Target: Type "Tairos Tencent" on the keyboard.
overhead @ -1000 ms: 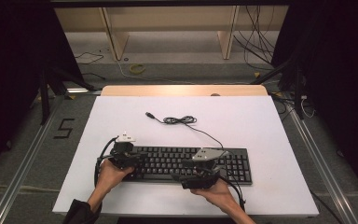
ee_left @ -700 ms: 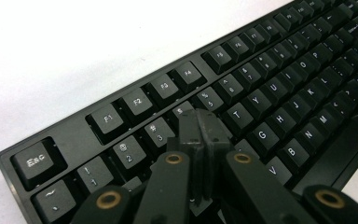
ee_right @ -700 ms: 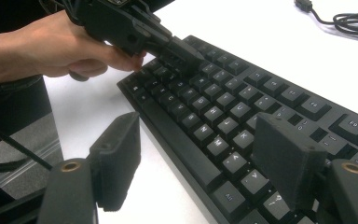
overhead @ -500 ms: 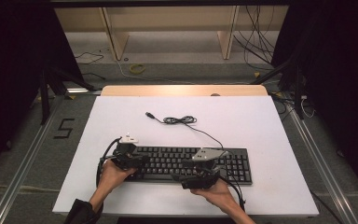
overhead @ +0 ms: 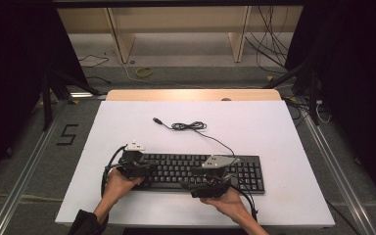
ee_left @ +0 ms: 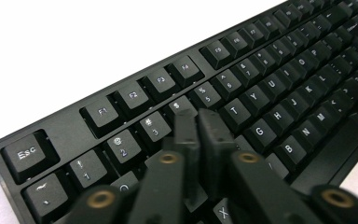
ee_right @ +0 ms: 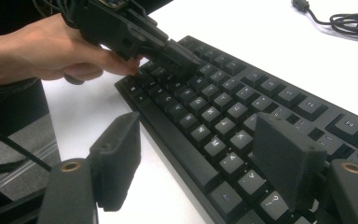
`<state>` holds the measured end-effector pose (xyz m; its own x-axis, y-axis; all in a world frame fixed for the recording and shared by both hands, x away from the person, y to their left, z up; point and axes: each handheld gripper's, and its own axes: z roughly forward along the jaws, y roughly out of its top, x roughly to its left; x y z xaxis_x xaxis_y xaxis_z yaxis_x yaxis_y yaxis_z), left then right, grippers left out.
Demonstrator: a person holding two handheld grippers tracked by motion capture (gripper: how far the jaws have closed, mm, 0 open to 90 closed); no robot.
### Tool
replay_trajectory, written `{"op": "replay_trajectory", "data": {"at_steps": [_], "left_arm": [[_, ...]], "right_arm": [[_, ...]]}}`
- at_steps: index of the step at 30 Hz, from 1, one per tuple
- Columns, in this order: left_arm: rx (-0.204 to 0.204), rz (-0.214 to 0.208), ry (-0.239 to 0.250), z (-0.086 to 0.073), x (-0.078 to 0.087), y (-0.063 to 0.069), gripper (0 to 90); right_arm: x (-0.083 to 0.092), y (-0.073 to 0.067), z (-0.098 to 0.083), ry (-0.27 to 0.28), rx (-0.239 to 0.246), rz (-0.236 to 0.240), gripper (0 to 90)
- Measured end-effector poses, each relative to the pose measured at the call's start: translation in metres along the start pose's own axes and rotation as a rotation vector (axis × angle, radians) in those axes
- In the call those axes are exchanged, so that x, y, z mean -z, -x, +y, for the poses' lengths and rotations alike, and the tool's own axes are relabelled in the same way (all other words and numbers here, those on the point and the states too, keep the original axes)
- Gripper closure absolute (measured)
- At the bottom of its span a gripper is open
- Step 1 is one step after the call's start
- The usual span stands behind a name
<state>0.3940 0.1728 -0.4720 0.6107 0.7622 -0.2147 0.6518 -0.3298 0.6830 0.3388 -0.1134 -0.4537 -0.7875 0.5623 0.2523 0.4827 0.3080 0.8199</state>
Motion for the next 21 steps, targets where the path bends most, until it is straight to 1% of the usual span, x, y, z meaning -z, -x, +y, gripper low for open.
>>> {"op": "replay_trajectory", "data": {"at_steps": [2, 5, 10, 12, 13, 15, 17, 21], "left_arm": [[-0.002, 0.005, 0.009, 0.000, 0.003, 0.000, 80.8], [0.013, -0.004, 0.021, -0.001, 0.007, 0.000, 74.9], [0.030, -0.028, 0.040, -0.003, 0.011, 0.000, 63.0], [0.027, -0.041, 0.052, -0.004, 0.013, 0.001, 58.0], [0.028, -0.048, 0.062, -0.004, 0.014, 0.001, 56.0], [0.051, -0.065, 0.081, -0.006, 0.017, 0.001, 51.8], [0.050, -0.075, 0.103, -0.007, 0.020, 0.001, 48.1], [0.066, -0.093, 0.150, -0.009, 0.027, 0.004, 42.9]], "right_arm": [[-0.001, 0.000, 0.000, 0.000, 0.001, -0.003, 33.6], [-0.002, 0.000, 0.000, -0.005, 0.000, -0.009, 34.4], [-0.004, 0.000, 0.002, -0.005, 0.003, -0.018, 37.2], [-0.005, 0.001, 0.002, -0.004, 0.003, -0.017, 39.2], [-0.005, 0.001, 0.003, -0.005, 0.005, -0.017, 40.5], [-0.007, 0.001, 0.003, -0.007, 0.008, -0.020, 43.5], [-0.008, 0.001, 0.003, -0.010, 0.011, -0.018, 46.3], [-0.010, 0.001, 0.004, -0.011, 0.014, -0.020, 51.8]]}}
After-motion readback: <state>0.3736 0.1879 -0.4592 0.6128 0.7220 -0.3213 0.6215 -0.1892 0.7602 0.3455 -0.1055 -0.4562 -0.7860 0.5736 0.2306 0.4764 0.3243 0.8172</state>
